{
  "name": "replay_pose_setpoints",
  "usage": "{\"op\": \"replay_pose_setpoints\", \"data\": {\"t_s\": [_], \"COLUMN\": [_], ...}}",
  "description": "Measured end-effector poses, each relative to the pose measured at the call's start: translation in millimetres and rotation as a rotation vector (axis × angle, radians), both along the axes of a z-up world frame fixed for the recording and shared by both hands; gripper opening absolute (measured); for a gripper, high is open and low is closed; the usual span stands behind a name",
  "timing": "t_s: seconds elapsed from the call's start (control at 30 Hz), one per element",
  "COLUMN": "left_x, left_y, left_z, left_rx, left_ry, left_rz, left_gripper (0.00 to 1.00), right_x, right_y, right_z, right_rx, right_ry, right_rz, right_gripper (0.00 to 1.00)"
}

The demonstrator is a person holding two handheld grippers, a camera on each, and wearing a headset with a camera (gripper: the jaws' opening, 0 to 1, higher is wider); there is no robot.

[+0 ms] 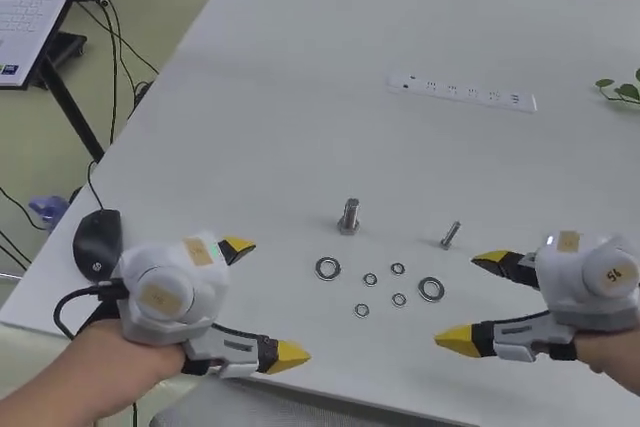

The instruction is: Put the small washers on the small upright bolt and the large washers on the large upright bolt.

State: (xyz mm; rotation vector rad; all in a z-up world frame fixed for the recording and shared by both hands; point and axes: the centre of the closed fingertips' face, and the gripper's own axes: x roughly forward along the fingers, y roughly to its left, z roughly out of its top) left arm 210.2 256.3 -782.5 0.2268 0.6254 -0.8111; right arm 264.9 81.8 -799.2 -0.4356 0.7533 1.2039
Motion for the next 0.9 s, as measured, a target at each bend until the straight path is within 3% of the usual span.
{"op": "replay_pose_setpoints", "data": {"t_s": [0.27, 0.33, 0.43, 0.6, 0.9], "left_x": [-1.2, -1.7, -4.2, -7.2, -8.2], "left_y": [2.2, 2.4, 2.8, 0.6, 2.7], "left_z": [0.0, -0.9, -4.2, -1.5, -1.6], "left_rx": [0.009, 0.003, 0.021, 0.009, 0.018], "left_ry": [-0.007, -0.006, -0.005, -0.006, -0.007], "left_rz": [-0.008, -0.007, -0.02, -0.027, -0.049], "left_gripper": [0.88, 0.87, 0.87, 0.87, 0.87], "right_x": [3.5, 1.8, 6.4, 3.5, 5.5], "right_y": [8.1, 10.2, 16.1, 22.2, 34.9], "right_z": [-9.1, -10.8, -11.4, -17.8, -26.3], "right_rx": [-0.094, -0.114, -0.133, -0.195, -0.252], "right_ry": [-0.013, 0.021, -0.015, -0.033, -0.041], "right_rz": [0.079, 0.087, 0.111, 0.181, 0.253], "right_gripper": [0.67, 0.61, 0.59, 0.56, 0.47]}}
